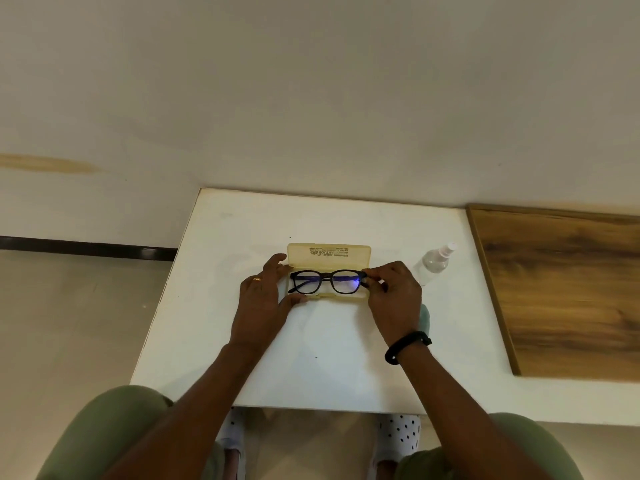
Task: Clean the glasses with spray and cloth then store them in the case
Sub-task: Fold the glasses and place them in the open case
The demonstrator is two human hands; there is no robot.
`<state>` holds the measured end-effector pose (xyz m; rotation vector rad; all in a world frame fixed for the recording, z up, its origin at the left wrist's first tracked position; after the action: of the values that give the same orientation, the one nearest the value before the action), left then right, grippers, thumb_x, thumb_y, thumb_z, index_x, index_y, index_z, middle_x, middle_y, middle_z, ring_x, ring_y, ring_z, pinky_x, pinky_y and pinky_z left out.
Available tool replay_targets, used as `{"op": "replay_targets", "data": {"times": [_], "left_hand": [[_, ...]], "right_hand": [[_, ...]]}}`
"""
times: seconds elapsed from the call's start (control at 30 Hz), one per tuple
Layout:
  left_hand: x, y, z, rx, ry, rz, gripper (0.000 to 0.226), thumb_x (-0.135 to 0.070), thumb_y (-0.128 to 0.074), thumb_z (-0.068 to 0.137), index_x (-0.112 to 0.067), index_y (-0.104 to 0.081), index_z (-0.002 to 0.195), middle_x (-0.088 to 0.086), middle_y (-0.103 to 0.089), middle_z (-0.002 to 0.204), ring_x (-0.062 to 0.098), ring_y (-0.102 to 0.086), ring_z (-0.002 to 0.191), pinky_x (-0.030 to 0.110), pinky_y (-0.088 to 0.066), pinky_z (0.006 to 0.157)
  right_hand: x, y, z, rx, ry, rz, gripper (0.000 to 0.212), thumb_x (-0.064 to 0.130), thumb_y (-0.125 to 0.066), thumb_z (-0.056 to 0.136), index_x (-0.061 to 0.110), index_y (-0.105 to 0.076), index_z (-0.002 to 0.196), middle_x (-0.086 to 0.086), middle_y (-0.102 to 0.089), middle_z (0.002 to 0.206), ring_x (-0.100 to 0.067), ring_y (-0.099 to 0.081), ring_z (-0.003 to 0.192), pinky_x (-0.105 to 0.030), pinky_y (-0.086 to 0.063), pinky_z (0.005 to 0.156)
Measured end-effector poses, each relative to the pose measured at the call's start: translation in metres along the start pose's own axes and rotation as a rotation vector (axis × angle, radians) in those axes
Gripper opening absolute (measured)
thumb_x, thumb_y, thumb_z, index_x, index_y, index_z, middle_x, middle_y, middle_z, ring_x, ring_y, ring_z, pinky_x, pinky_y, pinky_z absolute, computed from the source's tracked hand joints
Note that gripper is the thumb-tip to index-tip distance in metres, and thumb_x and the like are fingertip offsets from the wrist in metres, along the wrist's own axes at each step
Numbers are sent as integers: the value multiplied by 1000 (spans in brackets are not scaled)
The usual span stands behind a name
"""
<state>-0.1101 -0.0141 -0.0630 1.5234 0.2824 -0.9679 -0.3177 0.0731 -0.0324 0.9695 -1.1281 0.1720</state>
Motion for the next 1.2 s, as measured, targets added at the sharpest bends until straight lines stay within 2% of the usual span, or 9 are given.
{"op": "replay_targets", "data": {"times": [0.13, 0.33, 0.4, 0.53, 0.67, 0.77, 0.9, 1.07, 1.2], "left_hand": [[0, -2, 1, -12, -24, 26, 74, -42, -71, 85, -22, -31, 144, -3, -64, 131, 21, -60, 119, 28, -26, 105], [0, -4, 2, -25, -48, 56, 71, -52, -62, 85, -26, -30, 142, -6, -64, 130, 21, -64, 111, 27, -28, 102], [0, -5, 2, -30, -41, 52, 70, -50, -63, 86, -24, -31, 143, -6, -65, 128, 21, -63, 111, 26, -27, 101], [-3, -6, 3, -33, -44, 62, 67, -42, -66, 89, -24, -31, 143, -4, -65, 128, 24, -63, 111, 27, -28, 101], [-5, -7, 4, -11, -18, 56, 64, -41, -64, 91, -26, -30, 143, -4, -66, 126, 24, -63, 109, 28, -28, 101], [-6, -10, 6, -4, -4, 66, 63, -43, -63, 91, -29, -28, 141, -4, -68, 120, 24, -65, 106, 33, -33, 100], [-8, -10, 9, 6, 20, 76, 67, -38, -70, 88, -30, -28, 139, -6, -69, 120, 25, -67, 105, 46, -46, 97], [-12, -5, 12, 23, 40, 89, 69, -37, -70, 88, -20, -34, 144, -6, -67, 127, 24, -63, 115, 35, -43, 91], [-19, -2, 12, 46, 128, 30, 65, -38, -67, 90, -21, -35, 145, -4, -64, 133, 27, -57, 124, 40, -39, 99]], "right_hand": [[-1, 3, -3, 94, 180, -353, 26, -1, -59, 86, 13, -76, 100, -2, -58, 91, -24, -61, 76, -30, -47, 62], [7, 4, -6, 201, 245, -588, 42, -5, -47, 85, 11, -65, 119, -7, -61, 108, -31, -62, 86, -27, -31, 58], [6, 2, -8, 200, 256, -646, 50, -7, -44, 80, 9, -62, 124, -9, -61, 107, -31, -62, 83, -26, -24, 54], [1, -3, -9, 211, 293, -699, 61, -3, -35, 69, 4, -61, 124, -12, -62, 100, -33, -63, 73, -28, -23, 50], [-1, -4, -10, 312, 253, -762, 62, -3, -39, 84, 5, -38, 145, -13, -52, 124, -31, -60, 96, -34, -38, 58], [0, -5, -12, 361, 212, -779, 65, 0, -37, 86, 6, -27, 150, -13, -46, 131, -30, -58, 100, -40, -50, 70], [-2, -4, -11, 386, 156, -751, 68, -3, -39, 86, 8, -25, 151, -10, -44, 134, -30, -60, 101, -36, -45, 70], [-4, -5, -7, 409, 156, -742, 71, -4, -42, 83, 8, -24, 151, -9, -44, 135, -25, -59, 105, -32, -48, 78], [-2, -4, -6, 404, 149, -713, 70, -5, -42, 83, 9, -28, 150, -8, -46, 133, -26, -60, 103, -32, -47, 76]]}}
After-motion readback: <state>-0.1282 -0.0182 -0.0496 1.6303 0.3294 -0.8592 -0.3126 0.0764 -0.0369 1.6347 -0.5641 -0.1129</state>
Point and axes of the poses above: each hand's wrist, its own z-axis towards the middle knuckle, its own y-axis out of the back of the hand, x = y × z, the point moved 2 cm from there along z, towards the middle knuckle
